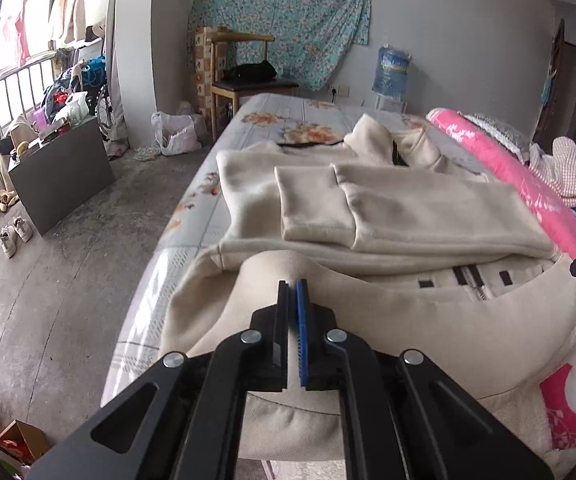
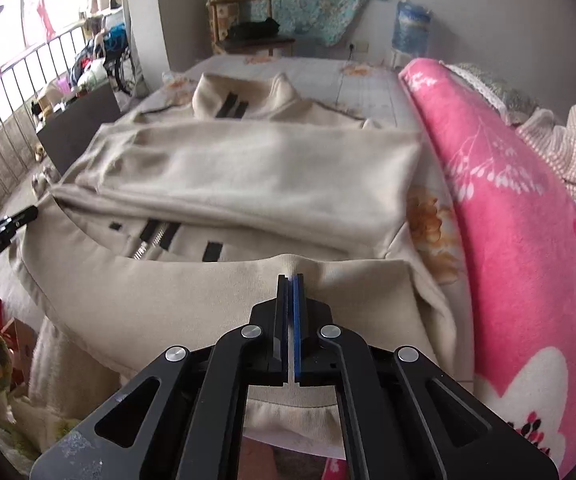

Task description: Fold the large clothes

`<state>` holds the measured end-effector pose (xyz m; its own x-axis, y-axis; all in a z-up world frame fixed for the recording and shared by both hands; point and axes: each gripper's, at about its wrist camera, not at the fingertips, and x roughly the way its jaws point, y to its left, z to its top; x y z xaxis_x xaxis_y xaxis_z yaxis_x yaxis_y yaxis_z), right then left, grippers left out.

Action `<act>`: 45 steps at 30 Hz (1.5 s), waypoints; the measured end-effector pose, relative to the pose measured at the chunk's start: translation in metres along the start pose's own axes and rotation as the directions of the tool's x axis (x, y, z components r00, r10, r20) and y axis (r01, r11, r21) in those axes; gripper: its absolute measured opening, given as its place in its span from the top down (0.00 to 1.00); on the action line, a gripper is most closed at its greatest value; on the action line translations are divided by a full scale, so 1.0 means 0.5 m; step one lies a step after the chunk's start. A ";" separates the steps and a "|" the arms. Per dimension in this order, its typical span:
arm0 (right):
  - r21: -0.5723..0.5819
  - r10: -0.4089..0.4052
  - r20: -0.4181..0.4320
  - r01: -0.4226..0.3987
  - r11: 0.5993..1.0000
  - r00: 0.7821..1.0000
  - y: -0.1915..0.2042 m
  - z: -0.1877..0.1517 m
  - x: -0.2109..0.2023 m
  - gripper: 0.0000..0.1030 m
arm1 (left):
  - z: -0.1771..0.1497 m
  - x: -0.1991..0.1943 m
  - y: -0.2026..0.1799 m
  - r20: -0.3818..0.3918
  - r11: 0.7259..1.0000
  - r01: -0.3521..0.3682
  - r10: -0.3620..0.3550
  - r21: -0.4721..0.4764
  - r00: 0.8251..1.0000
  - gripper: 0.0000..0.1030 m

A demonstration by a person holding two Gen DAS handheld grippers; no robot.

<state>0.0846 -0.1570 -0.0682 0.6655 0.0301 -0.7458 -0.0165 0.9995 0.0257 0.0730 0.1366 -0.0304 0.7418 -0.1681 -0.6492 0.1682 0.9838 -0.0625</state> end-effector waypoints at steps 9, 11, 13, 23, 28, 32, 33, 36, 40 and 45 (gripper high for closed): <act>0.023 -0.025 0.039 0.024 0.999 0.999 -0.005 0.038 0.042 1.00 | 0.023 0.034 0.008 0.034 0.999 -0.041 0.040 0.018 0.999 0.97; 0.032 -0.026 0.028 0.026 0.999 0.999 -0.009 0.034 0.067 1.00 | 0.018 0.055 0.006 0.021 0.998 -0.056 0.056 0.030 0.998 0.97; 0.031 -0.034 0.003 0.033 0.999 0.999 -0.008 0.030 0.099 1.00 | 0.010 0.079 0.003 -0.001 0.996 -0.073 0.073 0.044 0.997 0.97; -0.024 -0.084 -0.030 0.083 0.996 0.996 0.000 0.009 0.151 0.95 | -0.024 0.124 -0.020 -0.031 0.979 -0.151 0.156 0.140 0.987 0.97; 0.015 -0.073 0.044 0.072 0.997 0.996 -0.018 0.020 0.079 0.74 | -0.020 0.125 -0.019 -0.044 0.979 -0.151 0.158 0.135 0.986 0.97; -0.029 0.045 0.130 -0.041 0.999 0.990 0.020 0.027 0.006 0.74 | -0.019 0.125 -0.020 -0.048 0.979 -0.155 0.162 0.134 0.986 0.97; -0.059 0.107 0.134 -0.099 0.993 0.985 0.041 0.025 -0.002 0.73 | -0.018 0.124 -0.020 -0.049 0.979 -0.154 0.162 0.132 0.986 0.97; -0.176 0.254 0.072 -0.239 0.955 0.964 0.129 0.008 0.014 0.73 | -0.016 0.124 -0.020 -0.056 0.981 -0.151 0.158 0.121 0.986 0.97; -0.223 0.315 -0.043 -0.316 0.922 0.948 0.208 -0.007 0.099 0.83 | -0.010 0.124 -0.013 -0.072 0.986 -0.136 0.143 0.094 0.987 0.96; -0.182 0.329 -0.055 -0.334 0.925 0.943 0.219 0.016 0.163 0.90 | 0.002 0.099 0.023 -0.069 0.999 -0.040 0.041 0.010 0.997 0.94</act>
<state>0.1427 -0.0449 -0.1208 0.5810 0.3576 -0.7311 -0.3731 0.9154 0.1512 0.1121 0.1397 -0.0626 0.7017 -0.1233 -0.7017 0.1451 0.9890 -0.0287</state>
